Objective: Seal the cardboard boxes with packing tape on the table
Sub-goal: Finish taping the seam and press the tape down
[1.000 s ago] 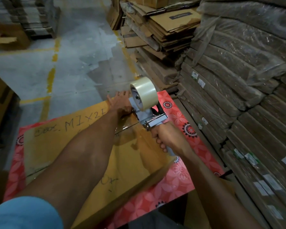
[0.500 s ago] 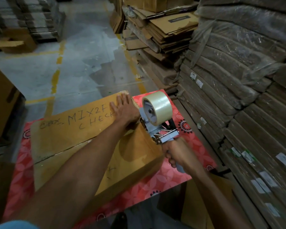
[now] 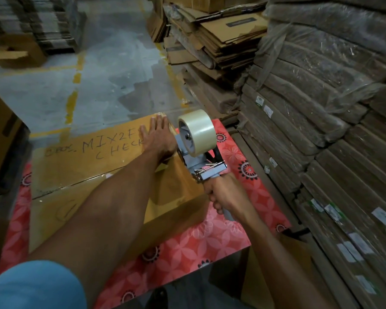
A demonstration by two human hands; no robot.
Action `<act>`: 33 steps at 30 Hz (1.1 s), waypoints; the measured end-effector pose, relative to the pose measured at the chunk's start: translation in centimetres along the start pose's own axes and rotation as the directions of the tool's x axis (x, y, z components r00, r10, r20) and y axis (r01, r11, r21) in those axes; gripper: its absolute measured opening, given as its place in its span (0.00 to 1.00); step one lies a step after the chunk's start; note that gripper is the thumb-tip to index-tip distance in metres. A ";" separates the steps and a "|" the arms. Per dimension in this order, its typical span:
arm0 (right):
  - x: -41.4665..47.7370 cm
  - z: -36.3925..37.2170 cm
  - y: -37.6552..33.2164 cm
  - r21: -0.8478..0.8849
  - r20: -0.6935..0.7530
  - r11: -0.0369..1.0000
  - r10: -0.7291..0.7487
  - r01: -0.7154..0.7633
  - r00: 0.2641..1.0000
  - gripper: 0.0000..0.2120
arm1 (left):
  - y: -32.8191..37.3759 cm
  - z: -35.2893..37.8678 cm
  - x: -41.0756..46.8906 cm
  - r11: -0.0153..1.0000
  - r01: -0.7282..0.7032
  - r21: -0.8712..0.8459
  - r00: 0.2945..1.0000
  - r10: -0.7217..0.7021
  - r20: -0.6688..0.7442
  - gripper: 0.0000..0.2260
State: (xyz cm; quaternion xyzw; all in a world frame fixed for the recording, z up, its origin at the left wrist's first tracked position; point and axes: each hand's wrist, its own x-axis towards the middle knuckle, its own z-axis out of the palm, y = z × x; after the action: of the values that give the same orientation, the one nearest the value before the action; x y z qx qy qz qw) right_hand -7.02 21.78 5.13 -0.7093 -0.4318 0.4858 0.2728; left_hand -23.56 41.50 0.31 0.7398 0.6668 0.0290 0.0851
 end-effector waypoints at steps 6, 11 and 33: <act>-4.3 -1.2 4.0 0.005 0.003 0.996 0.092 -0.092 0.996 0.09 | 0.5 -0.4 -0.4 0.999 0.044 -0.002 0.999 -0.044 0.005 0.46; -6.3 -0.9 4.8 0.153 -0.023 0.977 0.151 -0.145 0.988 0.11 | 2.7 -0.5 -4.3 0.981 -0.184 -0.061 0.972 0.172 -0.163 0.29; -8.8 -0.6 8.4 0.187 -0.098 0.976 0.133 -0.112 0.986 0.05 | 4.5 0.2 -7.3 0.796 -0.588 0.147 0.808 0.569 0.151 0.18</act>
State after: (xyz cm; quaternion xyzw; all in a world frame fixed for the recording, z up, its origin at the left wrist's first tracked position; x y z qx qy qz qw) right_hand -4.93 10.09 2.53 -0.7327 -0.3256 0.4989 0.3289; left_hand -19.93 33.77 1.37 0.9132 0.4034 -0.0456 0.0356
